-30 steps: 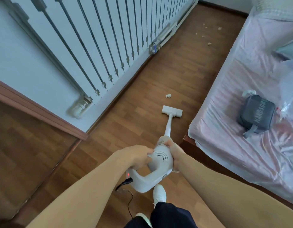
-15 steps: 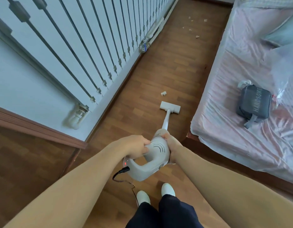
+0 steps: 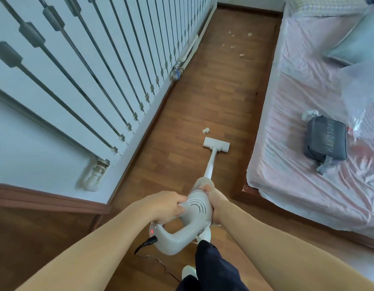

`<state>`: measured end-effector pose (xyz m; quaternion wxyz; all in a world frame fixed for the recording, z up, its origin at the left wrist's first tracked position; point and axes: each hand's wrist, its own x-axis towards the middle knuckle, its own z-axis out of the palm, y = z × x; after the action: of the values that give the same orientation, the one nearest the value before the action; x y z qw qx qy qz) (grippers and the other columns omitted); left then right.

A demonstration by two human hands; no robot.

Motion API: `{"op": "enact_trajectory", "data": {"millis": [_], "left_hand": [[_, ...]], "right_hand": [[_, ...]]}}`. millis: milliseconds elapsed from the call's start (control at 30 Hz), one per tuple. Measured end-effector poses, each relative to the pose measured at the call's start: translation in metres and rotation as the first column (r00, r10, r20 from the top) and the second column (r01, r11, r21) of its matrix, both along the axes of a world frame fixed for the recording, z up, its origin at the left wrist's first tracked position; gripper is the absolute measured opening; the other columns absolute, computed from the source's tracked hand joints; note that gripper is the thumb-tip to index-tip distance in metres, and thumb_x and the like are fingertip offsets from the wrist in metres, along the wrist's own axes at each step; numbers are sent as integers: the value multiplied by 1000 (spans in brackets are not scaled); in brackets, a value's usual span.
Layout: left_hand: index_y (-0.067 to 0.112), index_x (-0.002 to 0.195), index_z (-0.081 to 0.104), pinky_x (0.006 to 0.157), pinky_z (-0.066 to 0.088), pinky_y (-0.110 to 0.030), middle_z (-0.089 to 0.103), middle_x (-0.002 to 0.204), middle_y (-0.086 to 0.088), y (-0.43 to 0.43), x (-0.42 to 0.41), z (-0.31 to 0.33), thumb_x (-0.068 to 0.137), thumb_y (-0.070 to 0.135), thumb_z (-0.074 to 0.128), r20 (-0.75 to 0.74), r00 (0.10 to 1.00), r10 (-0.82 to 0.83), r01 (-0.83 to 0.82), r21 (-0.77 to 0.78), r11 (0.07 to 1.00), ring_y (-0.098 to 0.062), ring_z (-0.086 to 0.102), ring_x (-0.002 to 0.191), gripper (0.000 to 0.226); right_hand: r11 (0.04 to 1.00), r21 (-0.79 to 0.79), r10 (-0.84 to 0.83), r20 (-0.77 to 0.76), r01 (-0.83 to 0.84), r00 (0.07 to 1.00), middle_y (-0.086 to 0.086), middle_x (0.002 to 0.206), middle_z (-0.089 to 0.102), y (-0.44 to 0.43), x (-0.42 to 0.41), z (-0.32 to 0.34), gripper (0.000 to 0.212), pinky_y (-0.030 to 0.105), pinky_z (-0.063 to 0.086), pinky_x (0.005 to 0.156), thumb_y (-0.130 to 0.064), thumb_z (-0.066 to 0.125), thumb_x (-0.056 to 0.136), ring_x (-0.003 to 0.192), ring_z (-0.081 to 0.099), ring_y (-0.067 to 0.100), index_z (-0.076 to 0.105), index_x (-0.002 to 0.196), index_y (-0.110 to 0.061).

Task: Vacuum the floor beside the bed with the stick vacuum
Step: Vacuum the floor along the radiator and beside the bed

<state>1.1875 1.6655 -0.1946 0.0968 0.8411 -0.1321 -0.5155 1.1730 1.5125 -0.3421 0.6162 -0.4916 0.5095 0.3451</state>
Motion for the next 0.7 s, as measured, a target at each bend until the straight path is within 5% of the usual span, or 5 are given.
{"op": "enact_trajectory", "data": {"millis": [100, 200, 367, 567, 700], "left_hand": [[32, 150, 30, 67, 42, -25, 50, 141, -2, -11, 24, 0, 102, 30, 35, 26, 999, 22, -22, -1, 1000, -15, 57, 84, 48], [30, 151, 25, 87, 46, -30, 39, 151, -1, -17, 44, 7, 103, 27, 34, 71, 997, -13, 11, 29, 1000, -21, 54, 119, 49], [29, 153, 21, 102, 43, -34, 34, 154, -1, -11, 67, 22, 104, 23, 33, 116, 991, -68, 62, 54, 997, -23, 44, 132, 50], [27, 140, 40, 82, 46, -35, 54, 133, -4, -3, 94, 25, 102, 22, 35, 141, 988, -57, 48, 62, 997, -24, 56, 106, 38], [28, 147, 35, 75, 42, -32, 49, 139, -3, -12, 122, 24, 103, 26, 34, 88, 996, 9, -13, 39, 999, -22, 56, 88, 44]], "right_hand": [[1000, 6, -25, 26, 25, 999, 17, 109, 78, -11, 27, 3, 66, 52, 62, 66, -41, 75, 71, 74, 75, 34, 62, 131, -17], [997, 24, -81, 81, 79, 993, 20, 109, 77, -18, 47, 7, 54, 47, 62, 62, -35, 74, 80, 71, 75, 34, 63, 128, -14], [991, 76, -122, 122, 113, 985, 21, 108, 77, -10, 70, 12, 54, 46, 62, 64, -33, 76, 76, 75, 76, 35, 66, 124, -10], [995, 62, -80, 141, 72, 987, 17, 108, 78, -3, 109, 24, 60, 49, 64, 73, -36, 74, 71, 88, 78, 36, 67, 125, -13], [1000, 18, -14, 111, 12, 994, 13, 107, 79, -7, 136, 24, 68, 47, 63, 66, -43, 77, 64, 84, 79, 34, 67, 126, -18]]}}
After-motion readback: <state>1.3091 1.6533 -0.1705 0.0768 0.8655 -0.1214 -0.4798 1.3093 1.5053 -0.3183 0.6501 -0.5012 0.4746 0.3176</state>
